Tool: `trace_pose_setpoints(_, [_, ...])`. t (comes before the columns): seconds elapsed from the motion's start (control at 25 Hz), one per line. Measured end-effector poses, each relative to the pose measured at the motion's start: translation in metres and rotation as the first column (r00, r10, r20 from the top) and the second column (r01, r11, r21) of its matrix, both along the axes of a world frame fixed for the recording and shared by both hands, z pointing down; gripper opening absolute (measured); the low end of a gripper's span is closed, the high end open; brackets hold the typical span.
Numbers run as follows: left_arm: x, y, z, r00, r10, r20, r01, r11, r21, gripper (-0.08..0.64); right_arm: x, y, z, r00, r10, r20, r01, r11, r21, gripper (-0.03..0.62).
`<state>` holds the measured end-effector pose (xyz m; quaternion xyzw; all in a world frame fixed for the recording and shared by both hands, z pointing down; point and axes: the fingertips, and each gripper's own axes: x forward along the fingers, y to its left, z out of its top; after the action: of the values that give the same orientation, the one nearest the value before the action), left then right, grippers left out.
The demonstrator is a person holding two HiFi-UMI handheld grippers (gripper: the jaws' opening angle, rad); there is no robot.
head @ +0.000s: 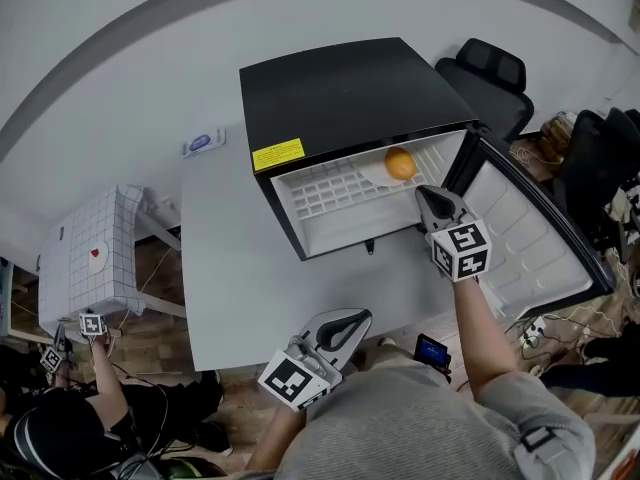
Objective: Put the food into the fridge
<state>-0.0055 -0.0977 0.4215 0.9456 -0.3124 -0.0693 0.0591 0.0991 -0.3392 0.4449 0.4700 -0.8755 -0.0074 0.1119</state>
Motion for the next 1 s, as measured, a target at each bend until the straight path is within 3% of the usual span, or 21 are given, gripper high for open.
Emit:
trace_pose_setpoints(0.4, [-0.004, 0.005, 0.013, 1.000, -0.012, 0.026, 0.013, 0.999, -0.033, 0.012, 0.000, 0.038, -0.007, 0.999, -0.032, 0.038, 0.032, 0.999, 0.005, 0.012])
trace_pose_setpoints(0.8, [-0.006, 0.006, 0.013, 1.000, -0.012, 0.019, 0.012, 0.999, -0.037, 0.012, -0.029, 0.105, -0.009, 0.976, -0.201, 0.081, 0.200, 0.980, 0.017, 0.012])
trace_pose_setpoints(1.0, [-0.005, 0.010, 0.016, 1.000, -0.002, 0.030, 0.003, 0.999, -0.044, 0.012, -0.037, 0.129, -0.011, 0.969, -0.222, 0.106, 0.222, 0.975, 0.016, 0.012])
